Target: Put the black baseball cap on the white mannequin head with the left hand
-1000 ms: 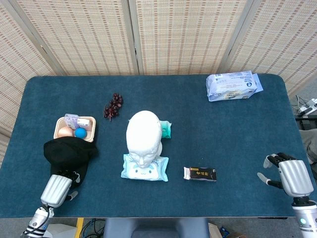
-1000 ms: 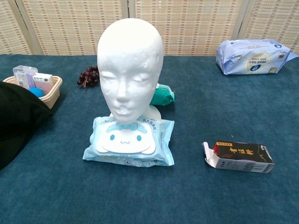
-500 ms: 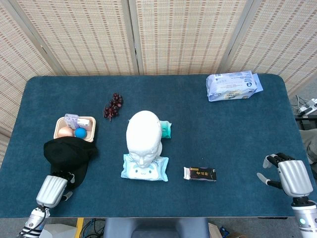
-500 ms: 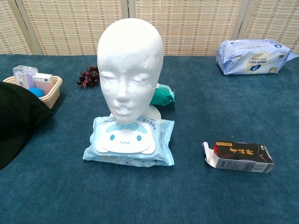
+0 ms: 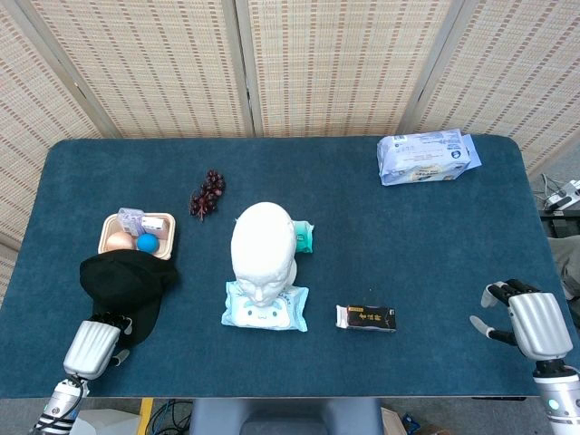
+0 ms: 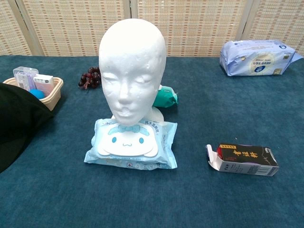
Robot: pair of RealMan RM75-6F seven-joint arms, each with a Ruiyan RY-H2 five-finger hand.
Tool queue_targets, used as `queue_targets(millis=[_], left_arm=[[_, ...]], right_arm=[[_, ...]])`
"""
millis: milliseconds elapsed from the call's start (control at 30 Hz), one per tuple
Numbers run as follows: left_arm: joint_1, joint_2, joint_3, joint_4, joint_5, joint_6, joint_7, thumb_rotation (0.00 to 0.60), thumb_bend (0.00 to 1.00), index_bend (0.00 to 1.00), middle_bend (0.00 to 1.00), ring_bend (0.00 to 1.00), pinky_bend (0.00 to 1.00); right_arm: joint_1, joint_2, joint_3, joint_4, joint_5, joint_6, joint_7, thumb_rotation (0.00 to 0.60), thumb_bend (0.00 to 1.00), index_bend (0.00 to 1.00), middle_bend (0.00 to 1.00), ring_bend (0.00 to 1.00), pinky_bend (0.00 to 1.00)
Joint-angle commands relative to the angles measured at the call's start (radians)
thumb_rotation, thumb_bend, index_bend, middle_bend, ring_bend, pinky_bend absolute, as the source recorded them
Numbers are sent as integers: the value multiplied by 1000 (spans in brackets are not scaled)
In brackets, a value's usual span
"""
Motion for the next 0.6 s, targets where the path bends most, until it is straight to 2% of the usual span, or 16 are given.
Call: queue_targets(millis=[33, 600], left_arm=[[-1, -3, -3, 4, -6, -8, 7, 600, 63, 528, 566, 407, 480], [0, -76, -27, 131, -16, 26, -27, 600, 63, 562, 601, 417, 477]], right_arm=[[0, 0, 0, 0, 1, -1, 0, 600, 155, 596, 596, 457, 586], [0, 1, 0, 0, 1, -2, 1, 600, 155, 596, 596, 457, 586]])
